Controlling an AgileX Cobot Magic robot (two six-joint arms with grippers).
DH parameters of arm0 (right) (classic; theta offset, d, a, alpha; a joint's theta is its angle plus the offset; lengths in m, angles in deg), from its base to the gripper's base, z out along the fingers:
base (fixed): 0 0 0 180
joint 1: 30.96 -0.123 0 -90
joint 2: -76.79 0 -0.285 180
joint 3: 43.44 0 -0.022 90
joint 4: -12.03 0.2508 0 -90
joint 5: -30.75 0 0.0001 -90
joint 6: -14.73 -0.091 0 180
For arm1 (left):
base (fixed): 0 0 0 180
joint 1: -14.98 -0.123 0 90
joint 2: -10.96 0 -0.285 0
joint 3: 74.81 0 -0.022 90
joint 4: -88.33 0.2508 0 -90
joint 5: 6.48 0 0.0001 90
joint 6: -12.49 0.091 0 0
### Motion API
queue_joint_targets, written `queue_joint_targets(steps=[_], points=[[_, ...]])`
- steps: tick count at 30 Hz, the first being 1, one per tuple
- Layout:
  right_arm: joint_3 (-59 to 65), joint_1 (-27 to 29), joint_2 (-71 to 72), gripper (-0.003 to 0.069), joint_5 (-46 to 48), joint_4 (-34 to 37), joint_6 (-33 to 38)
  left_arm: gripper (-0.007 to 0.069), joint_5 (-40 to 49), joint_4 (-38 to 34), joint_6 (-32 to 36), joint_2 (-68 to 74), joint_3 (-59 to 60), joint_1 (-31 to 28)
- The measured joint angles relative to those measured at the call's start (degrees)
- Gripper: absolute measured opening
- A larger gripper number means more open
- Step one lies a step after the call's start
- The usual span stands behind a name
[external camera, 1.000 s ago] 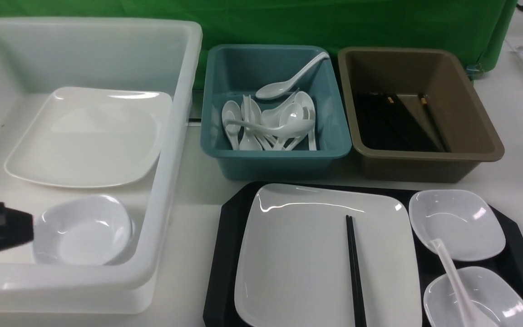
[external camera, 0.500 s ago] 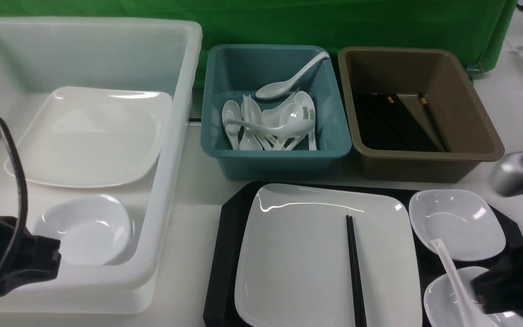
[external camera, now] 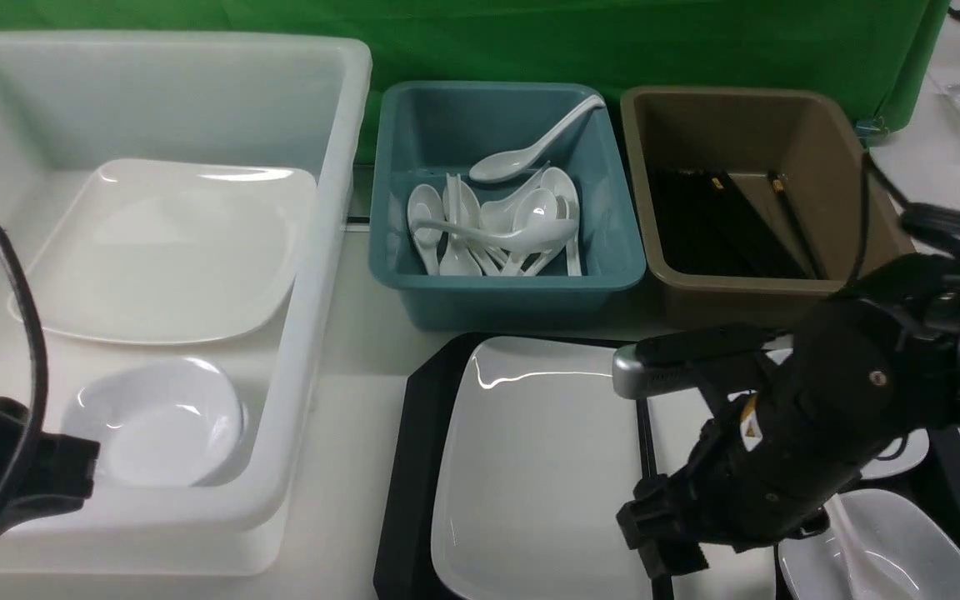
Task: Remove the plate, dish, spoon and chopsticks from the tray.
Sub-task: Use the right arm to grab a pair of chopsticks from the plate, then use the right arm to put the chopsticks into the small storage box on the right
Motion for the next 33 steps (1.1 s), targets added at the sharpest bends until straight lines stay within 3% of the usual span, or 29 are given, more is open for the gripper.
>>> queue_joint_targets(steps=[5, 7, 9, 12, 27, 30, 33], points=[[-1.0, 0.0, -5.7, 0.0561, -0.9, 0.2, -0.5, 0.0001, -0.2, 0.0, 0.0, 0.0, 0.0, 0.0], [-1.0, 0.0, -6.9, 0.0513, -1.2, 0.2, -0.8, 0.0001, -0.2, 0.0, -0.1, 0.0, 0.0, 0.0], [-1.1, 0.0, -7.1, 0.0386, -1.8, 0.2, -0.9, 0.0001, -0.7, 0.1, -0.1, 0.0, 0.0, 0.0], [-1.3, 0.0, -7.3, 0.0138, -2.1, 0.8, -0.7, 0.0006, -0.8, 0.1, 0.0, 0.0, 0.0, 0.0], [-4.3, 0.3, 8.1, 0.0146, 7.6, 0.6, 2.4, 0.0008, -1.1, 0.2, 1.1, 0.0, 0.0, 0.0], [-7.0, 3.0, 11.5, 0.0146, 6.3, -0.6, 2.7, 0.0008, -1.4, 0.1, 1.1, 0.0, 0.0, 0.0], [-12.8, 9.9, 11.9, 0.0146, 4.0, -1.7, 4.4, 0.0008, -2.2, -0.5, 1.3, 0.0, 0.0, 0.0]])
